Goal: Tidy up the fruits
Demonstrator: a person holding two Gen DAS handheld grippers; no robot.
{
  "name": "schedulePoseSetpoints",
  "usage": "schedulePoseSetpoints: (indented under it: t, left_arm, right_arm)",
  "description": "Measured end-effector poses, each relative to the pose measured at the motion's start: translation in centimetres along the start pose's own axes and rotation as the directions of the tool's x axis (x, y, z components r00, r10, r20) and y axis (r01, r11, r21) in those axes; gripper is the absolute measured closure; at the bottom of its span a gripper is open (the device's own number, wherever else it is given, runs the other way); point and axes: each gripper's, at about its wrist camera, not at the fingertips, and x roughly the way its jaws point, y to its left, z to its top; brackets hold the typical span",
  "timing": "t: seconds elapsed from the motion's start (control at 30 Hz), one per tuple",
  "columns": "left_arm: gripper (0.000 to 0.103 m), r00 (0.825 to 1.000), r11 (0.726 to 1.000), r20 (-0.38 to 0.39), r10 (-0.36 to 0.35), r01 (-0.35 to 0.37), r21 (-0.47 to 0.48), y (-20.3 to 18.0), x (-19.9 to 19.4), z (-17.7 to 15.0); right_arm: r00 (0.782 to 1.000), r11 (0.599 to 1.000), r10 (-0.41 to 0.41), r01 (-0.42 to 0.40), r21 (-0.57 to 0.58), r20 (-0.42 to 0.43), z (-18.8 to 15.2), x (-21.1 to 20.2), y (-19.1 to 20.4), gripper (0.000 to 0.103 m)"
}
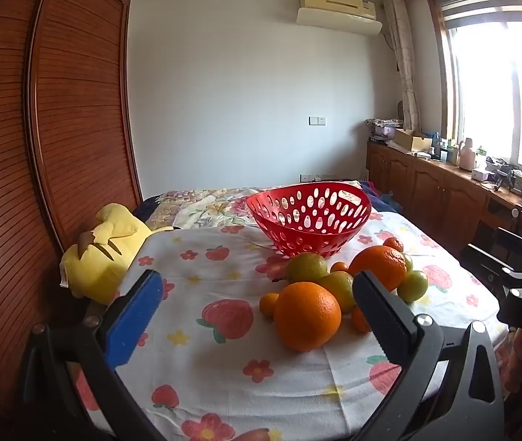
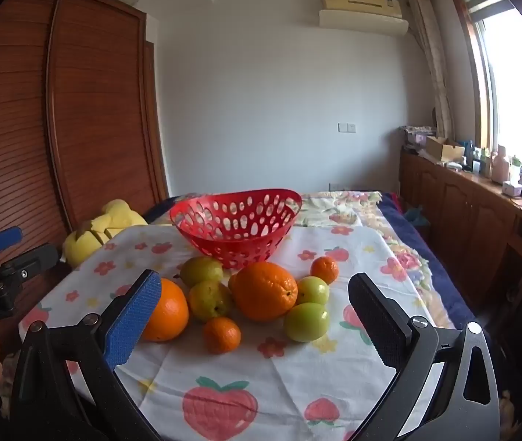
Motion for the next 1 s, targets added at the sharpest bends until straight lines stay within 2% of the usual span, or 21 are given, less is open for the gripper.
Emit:
schedulePoseSetpoints:
  t: [1.0]
  left_arm:
    - [0.0, 1.0, 1.0, 0.0, -0.003, 0.003, 0.016, -0.34, -0.54, -0.37]
  right_arm:
    - [1.0, 1.0, -0.003, 0.003, -0.003, 0.002, -0.41, 0.28, -0.1, 0.0]
